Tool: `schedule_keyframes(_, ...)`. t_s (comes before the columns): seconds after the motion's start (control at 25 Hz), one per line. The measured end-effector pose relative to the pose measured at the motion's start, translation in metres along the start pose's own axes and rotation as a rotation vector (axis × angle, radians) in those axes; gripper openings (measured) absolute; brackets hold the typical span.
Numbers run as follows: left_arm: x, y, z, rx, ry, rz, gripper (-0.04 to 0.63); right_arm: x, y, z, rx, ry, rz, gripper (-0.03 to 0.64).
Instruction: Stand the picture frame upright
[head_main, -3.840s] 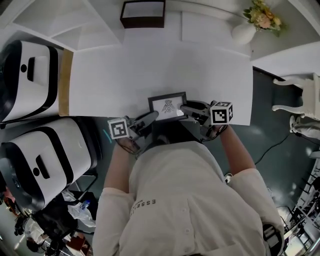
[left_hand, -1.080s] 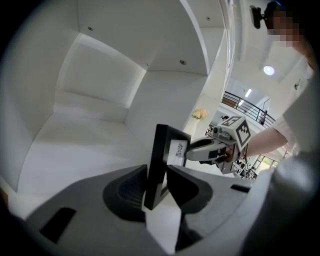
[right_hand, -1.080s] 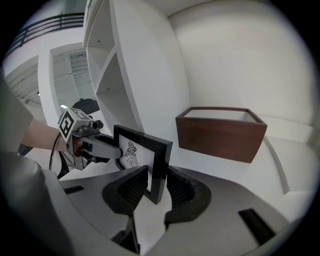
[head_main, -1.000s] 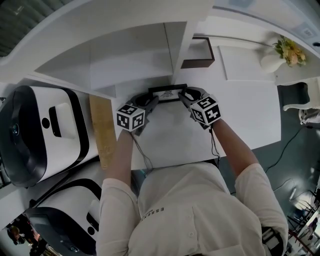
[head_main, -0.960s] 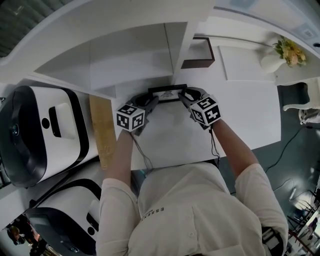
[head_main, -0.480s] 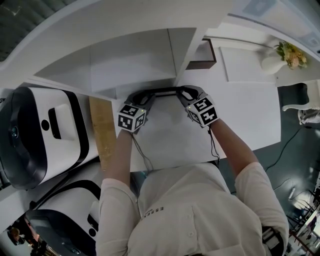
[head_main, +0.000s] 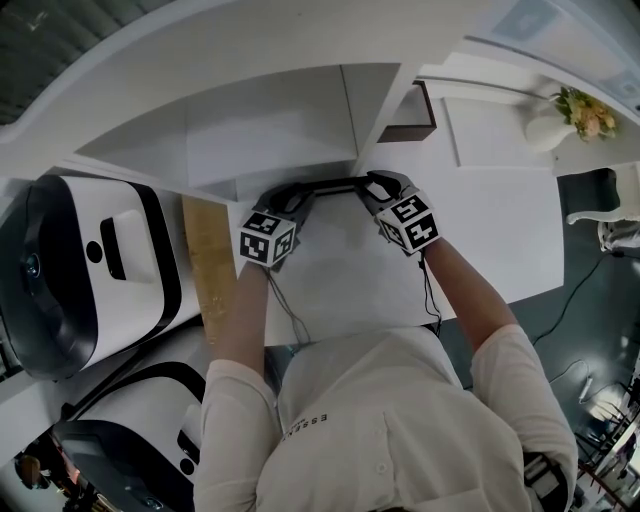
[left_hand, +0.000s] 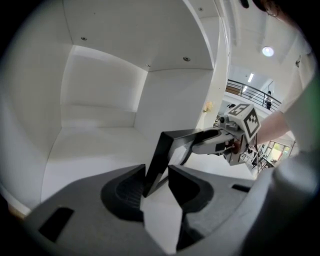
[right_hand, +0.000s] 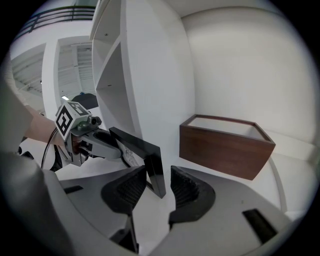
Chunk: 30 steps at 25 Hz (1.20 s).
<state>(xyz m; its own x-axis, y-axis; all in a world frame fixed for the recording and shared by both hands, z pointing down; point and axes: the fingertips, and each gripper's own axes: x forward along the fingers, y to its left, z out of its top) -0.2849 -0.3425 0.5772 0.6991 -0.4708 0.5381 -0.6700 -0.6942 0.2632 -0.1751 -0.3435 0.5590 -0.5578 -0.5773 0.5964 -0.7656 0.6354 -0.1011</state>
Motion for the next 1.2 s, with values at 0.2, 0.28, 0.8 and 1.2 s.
schedule_keyframes(0.2,-0.006,-0.007,-0.003,-0.032,0.02,0.003,0.245,-0.008,0.001,-0.001,0.042,0.002,0.013,0.19)
schedule_keyframes(0.28,-0.012,-0.011,-0.004,-0.029,0.015,0.034,0.247,-0.015,0.005,0.003,0.033,-0.012,0.01,0.196)
schedule_keyframes(0.8,-0.099,-0.059,0.028,-0.002,-0.257,0.15,0.219,-0.094,0.037,0.015,0.102,-0.184,-0.049,0.158)
schedule_keyframes(1.2,-0.15,-0.116,0.062,0.104,-0.398,0.162,0.0,-0.165,0.075,0.051,-0.017,-0.394,-0.04,0.016)
